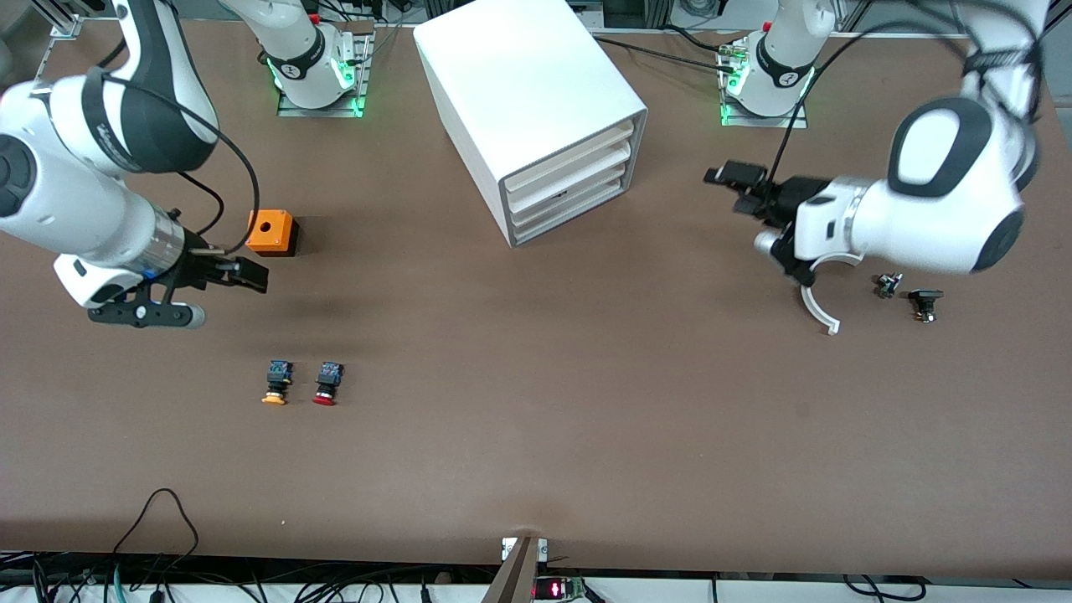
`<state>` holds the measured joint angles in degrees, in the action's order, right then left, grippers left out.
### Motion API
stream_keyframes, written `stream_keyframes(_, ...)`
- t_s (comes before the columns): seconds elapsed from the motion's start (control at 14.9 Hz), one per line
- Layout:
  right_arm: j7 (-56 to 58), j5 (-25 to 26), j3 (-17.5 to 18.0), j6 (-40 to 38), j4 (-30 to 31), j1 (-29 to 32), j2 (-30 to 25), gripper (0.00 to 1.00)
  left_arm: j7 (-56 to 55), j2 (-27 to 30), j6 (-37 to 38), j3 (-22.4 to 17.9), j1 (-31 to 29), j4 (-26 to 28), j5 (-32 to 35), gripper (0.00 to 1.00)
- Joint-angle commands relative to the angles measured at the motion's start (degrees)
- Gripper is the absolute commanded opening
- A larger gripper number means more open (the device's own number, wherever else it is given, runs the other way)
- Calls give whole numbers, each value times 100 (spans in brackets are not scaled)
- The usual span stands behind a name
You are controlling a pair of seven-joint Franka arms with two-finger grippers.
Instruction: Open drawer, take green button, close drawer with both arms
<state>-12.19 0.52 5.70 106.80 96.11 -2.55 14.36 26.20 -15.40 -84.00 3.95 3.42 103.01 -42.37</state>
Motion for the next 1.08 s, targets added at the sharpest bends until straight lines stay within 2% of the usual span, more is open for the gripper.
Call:
stream_keyframes(0.0,-397,-96,10,173,-136,-53,234,100,1139,-375,-519,10,19,446,-744,96)
stream_keyframes(0.13,-888,-96,10,227,-136,-97,383,100,1702,-463,-915,80,19,860,-1272,96)
stream_keyframes(0.54,-1312,-96,10,236,-417,-263,902,100,2854,-665,-2190,580,10,1800,-2028,96)
stream_keyframes(0.81,-1418,-96,10,227,-716,-334,1209,100,3907,-1078,-2226,738,10,2170,-2775,96)
stream_keyframes(1.01,-1523,-88,10,227,-760,-457,1306,100,4297,-1176,-2235,853,19,2425,-3146,89)
